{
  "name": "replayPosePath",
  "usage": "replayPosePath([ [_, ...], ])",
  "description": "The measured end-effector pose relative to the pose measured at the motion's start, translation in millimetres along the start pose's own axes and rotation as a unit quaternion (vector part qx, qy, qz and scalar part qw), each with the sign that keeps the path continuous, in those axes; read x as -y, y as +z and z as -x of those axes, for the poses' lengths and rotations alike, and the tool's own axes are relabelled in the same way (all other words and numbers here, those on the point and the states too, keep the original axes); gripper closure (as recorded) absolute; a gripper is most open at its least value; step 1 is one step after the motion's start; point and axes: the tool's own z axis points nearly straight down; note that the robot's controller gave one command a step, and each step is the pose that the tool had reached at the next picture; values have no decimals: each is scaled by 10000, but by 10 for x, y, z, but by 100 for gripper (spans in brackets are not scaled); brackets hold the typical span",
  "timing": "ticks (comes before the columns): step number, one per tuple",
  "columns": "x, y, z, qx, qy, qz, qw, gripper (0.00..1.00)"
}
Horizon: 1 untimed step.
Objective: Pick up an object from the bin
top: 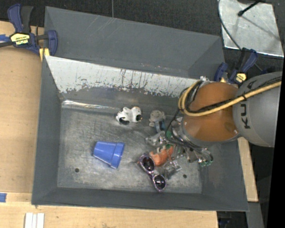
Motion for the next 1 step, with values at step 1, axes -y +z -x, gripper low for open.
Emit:
replayPosePath([
  [1, 77, -4, 99, -9, -533, 6, 9986, 0],
])
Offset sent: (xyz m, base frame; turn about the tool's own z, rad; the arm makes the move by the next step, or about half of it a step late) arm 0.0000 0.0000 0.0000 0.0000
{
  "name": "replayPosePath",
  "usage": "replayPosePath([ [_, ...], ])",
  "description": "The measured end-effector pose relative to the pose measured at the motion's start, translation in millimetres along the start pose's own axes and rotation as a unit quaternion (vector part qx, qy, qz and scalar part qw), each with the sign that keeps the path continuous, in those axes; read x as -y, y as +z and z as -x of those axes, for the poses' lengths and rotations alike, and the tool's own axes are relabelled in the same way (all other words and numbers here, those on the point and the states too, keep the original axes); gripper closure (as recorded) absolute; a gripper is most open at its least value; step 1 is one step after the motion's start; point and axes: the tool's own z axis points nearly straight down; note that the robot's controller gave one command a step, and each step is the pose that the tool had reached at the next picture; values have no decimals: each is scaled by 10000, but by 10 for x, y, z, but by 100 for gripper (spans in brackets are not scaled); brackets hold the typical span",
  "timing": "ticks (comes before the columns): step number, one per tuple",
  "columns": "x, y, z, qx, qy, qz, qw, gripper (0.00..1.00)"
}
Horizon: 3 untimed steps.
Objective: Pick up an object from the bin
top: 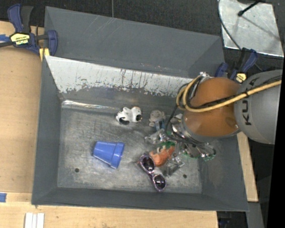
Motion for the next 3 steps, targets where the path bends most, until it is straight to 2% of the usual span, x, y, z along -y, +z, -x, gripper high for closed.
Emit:
replayPosePath([
  [1, -15, -12, -10, 23, 166, -7, 9999, 0],
  [2, 0, -45, 49, 75, 20, -19, 10000, 100],
  [3, 2, -45, 51, 72, 7, -17, 10000, 100],
])
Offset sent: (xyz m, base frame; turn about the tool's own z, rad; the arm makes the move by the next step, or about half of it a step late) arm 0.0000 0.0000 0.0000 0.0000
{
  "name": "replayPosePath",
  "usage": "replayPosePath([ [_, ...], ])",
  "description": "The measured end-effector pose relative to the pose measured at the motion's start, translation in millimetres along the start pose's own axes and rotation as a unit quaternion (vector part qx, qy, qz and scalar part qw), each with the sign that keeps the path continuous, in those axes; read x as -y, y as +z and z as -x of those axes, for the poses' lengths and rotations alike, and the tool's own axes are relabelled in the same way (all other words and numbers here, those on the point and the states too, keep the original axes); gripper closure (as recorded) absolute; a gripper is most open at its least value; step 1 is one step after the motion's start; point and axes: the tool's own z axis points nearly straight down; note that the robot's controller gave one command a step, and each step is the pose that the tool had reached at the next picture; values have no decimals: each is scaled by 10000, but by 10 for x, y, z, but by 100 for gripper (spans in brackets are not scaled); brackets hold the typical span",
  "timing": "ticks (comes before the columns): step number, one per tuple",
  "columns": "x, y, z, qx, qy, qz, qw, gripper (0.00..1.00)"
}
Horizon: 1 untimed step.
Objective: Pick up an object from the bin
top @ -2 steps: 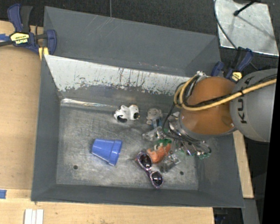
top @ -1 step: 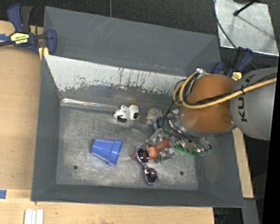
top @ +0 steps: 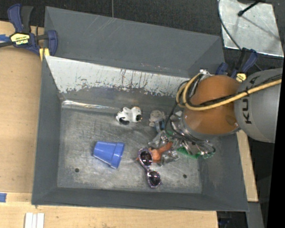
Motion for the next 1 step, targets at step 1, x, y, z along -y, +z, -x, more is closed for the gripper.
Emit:
replayPosePath([
  [1, -4, -21, -7, -15, -1, 7, 10000, 100],
])
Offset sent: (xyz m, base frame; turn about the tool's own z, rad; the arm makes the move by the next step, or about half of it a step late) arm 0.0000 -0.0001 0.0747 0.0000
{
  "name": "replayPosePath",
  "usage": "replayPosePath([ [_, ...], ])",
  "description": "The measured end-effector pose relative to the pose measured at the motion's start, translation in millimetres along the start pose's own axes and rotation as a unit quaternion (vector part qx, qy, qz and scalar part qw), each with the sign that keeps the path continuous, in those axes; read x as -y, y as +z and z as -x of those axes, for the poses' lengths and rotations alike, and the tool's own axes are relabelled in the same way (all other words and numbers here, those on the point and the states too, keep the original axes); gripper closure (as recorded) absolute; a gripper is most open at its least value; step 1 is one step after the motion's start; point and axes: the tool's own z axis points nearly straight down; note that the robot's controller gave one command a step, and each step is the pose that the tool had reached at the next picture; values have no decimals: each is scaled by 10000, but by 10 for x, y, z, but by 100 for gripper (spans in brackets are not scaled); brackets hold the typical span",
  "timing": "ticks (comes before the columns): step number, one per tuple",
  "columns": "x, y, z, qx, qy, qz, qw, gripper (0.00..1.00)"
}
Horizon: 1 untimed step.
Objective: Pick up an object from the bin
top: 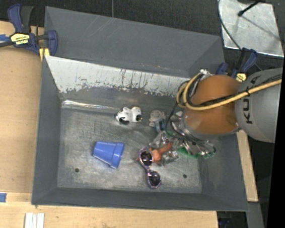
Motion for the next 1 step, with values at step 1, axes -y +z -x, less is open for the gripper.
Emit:
replayPosePath([
  [1, -14, -169, -32, -81, 7, 37, 10000, 100],
])
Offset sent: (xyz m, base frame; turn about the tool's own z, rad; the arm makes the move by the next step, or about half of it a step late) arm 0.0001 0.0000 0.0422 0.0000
